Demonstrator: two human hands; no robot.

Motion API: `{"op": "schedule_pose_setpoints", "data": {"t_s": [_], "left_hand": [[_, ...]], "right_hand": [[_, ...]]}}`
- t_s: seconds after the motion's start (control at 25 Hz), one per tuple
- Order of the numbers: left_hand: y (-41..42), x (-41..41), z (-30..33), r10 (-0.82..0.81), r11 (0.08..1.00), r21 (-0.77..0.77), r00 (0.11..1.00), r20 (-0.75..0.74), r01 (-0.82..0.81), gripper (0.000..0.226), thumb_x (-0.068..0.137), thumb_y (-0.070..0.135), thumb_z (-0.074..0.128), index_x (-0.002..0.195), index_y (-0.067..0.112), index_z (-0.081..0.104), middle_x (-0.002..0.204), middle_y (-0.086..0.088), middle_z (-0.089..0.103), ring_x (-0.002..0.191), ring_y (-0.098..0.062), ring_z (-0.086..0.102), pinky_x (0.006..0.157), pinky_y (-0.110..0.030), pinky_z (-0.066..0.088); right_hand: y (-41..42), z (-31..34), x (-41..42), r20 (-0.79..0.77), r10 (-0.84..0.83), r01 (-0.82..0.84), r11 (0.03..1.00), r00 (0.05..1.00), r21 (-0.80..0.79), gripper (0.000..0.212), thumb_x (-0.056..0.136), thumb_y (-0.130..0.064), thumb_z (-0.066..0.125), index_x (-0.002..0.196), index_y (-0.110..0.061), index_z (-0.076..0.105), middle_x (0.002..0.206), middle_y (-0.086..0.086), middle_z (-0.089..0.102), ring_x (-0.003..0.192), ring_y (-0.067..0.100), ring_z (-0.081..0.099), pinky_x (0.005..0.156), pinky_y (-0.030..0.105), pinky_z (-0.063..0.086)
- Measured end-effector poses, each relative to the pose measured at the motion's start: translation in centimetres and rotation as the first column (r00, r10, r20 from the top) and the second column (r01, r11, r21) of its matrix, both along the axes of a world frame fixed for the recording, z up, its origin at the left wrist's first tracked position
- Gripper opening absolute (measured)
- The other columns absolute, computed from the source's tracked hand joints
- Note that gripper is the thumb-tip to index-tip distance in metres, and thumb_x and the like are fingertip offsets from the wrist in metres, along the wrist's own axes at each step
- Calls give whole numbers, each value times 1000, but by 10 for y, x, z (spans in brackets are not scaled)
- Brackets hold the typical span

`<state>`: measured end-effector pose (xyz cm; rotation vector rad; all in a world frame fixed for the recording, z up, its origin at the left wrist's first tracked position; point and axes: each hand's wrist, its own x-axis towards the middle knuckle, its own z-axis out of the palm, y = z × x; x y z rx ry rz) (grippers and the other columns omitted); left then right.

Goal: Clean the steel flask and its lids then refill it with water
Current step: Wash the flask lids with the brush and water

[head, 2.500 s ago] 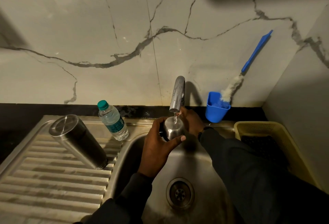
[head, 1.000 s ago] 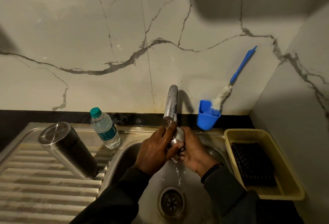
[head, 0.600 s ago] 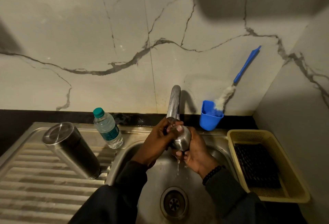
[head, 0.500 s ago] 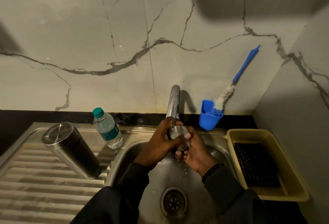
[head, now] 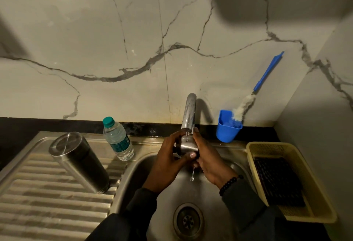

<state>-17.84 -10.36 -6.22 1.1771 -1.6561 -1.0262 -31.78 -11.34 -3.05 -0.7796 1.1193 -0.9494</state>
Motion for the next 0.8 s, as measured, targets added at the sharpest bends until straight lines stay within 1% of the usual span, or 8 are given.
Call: {"op": "schedule_pose_setpoints", "data": {"t_s": [0.12, 0.24, 0.36, 0.44, 0.52, 0.6, 0.72, 0.8], "left_hand": [[3, 0, -2, -16, 996, 80, 993, -113, 25, 52, 93, 24, 68, 137, 37, 43, 131, 11, 58, 112, -16, 64, 95, -36, 55], [7, -3, -4, -68, 998, 4, 998, -13, 68, 58, 95, 23, 67, 144, 29, 38, 138, 7, 52, 115, -12, 61, 94, -28, 54], [13, -6, -8, -34, 988, -146, 996, 86, 46, 59, 93, 19, 69, 144, 23, 40, 139, 7, 49, 120, -7, 56, 95, -22, 52], [14, -7, -7, 4, 995, -99, 1000, -27, -6, 57, 92, 18, 69, 142, 24, 42, 137, 6, 53, 120, -11, 58, 95, -26, 53], [12, -4, -5, 12, 1000, 4, 991, -136, -12, 54, 93, 18, 68, 139, 28, 42, 135, 8, 56, 119, -13, 60, 94, -28, 54], [6, 2, -6, -20, 999, 28, 993, -116, 24, 56, 89, 15, 72, 135, 30, 43, 131, 9, 59, 117, -12, 61, 94, -27, 54], [0, 2, -7, 1, 995, -99, 999, 47, 4, 58, 83, 15, 79, 129, 26, 46, 126, 7, 61, 114, -10, 61, 90, -20, 52], [-2, 1, -10, 30, 985, -169, 997, 75, -17, 58, 83, 14, 80, 132, 20, 48, 126, 7, 62, 115, -9, 60, 90, -18, 50]], "right_hand": [[2, 4, -2, -113, 33, -41, 997, 993, -65, 27, 97, -44, 46, 116, -29, 58, 108, 4, 65, 87, 17, 62, 65, 26, 46], [5, 4, 0, -180, 13, -31, 995, 984, -100, 21, 100, -39, 42, 115, -33, 55, 113, 4, 61, 93, 18, 62, 61, 23, 47], [3, 7, 6, -131, -44, 36, 998, 990, -58, 27, 101, -40, 38, 122, -31, 53, 116, 6, 61, 95, 20, 64, 61, 25, 50], [2, 11, 3, -74, -24, 20, 999, 997, -51, 29, 100, -42, 40, 123, -31, 53, 114, 4, 63, 93, 17, 65, 61, 23, 50], [2, 11, -4, -95, 54, -65, 991, 994, -114, 27, 97, -42, 48, 122, -34, 54, 115, -1, 64, 95, 11, 64, 65, 18, 50], [3, 7, -7, -220, 110, -157, 965, 969, -211, 27, 91, -39, 60, 118, -39, 54, 120, -10, 60, 103, 2, 59, 73, 17, 49], [3, -5, -6, -520, 26, -224, 919, 854, -323, 53, 80, -38, 74, 126, -37, 48, 124, -15, 51, 110, -3, 52, 78, 12, 45], [3, -9, -9, -552, -26, -229, 893, 833, -387, 58, 78, -38, 76, 128, -36, 47, 125, -16, 51, 114, -1, 51, 83, 12, 43]]}}
